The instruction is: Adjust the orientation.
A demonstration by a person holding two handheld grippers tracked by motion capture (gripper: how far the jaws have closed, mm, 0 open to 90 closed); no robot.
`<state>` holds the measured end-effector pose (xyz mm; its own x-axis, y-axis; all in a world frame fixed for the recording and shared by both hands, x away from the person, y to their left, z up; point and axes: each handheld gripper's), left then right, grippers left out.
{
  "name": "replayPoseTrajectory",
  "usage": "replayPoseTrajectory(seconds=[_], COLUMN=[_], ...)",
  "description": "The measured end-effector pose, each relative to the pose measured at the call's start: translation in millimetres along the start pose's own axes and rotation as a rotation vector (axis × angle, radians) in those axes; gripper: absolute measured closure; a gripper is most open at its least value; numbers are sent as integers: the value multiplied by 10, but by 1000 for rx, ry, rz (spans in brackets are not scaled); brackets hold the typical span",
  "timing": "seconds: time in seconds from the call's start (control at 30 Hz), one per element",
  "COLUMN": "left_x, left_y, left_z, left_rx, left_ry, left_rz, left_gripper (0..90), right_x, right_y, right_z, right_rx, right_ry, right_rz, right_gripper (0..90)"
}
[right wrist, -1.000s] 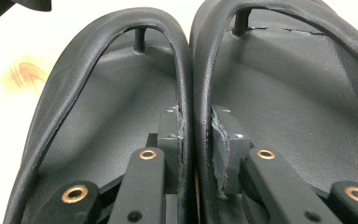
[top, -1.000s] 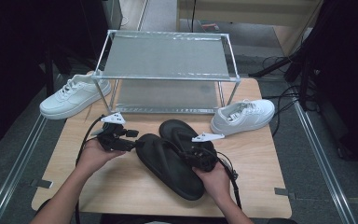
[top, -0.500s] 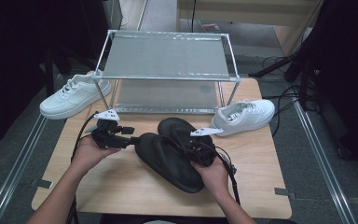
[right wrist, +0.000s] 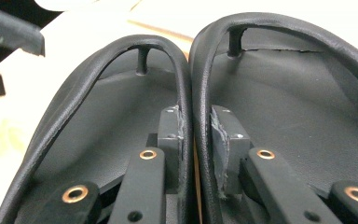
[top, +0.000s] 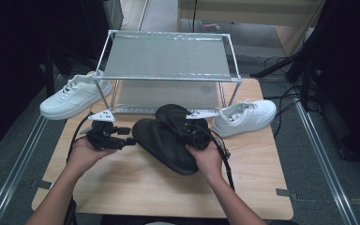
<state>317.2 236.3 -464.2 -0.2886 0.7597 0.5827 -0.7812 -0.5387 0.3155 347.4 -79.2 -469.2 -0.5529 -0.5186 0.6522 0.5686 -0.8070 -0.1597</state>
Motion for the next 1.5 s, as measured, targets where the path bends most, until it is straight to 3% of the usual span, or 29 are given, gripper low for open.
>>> replayPoseTrajectory(seconds=[0.23, 0.5, 0.67, 1.03, 1.1, 1.23, 1.33, 1.5], left_x=[10, -8, -16, -61, -64, -57, -53, -46], left_y=[-6, -4, -13, -10, -6, -11, -20, -26], left_z=[-2, -1, -4, 1, 1, -5, -8, -11], left_rx=[5, 0, 1, -10, -14, -7, 1, 3], left_ry=[15, 9, 9, -11, -13, -10, -7, -2], left_rz=[-8, -14, -17, -29, -29, -30, -28, -27], left_gripper=[408, 408, 408, 408, 408, 408, 408, 408], right_x=[-211, -489, -655, -916, -961, -960, -929, -815], right_y=[42, 146, 210, 405, 415, 413, 421, 425], right_z=[256, 438, 438, 432, 415, 414, 421, 411], right_rx=[-6, -67, -87, -200, -200, -172, -174, -153], right_ry=[26, 82, 88, 111, 117, 120, 110, 93], right_rz=[-44, -109, -156, -221, -233, -240, -214, -190], right_gripper=[769, 769, 769, 766, 760, 704, 624, 598])
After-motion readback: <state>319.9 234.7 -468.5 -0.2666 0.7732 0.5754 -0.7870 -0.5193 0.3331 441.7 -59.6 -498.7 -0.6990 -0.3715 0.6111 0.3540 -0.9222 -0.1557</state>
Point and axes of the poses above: each handheld gripper's, and its own axes: x roughly backward along the jaws, z roughly out of its top, y roughly to its right, and after that the axes turned 7 degrees about -z, right-handed
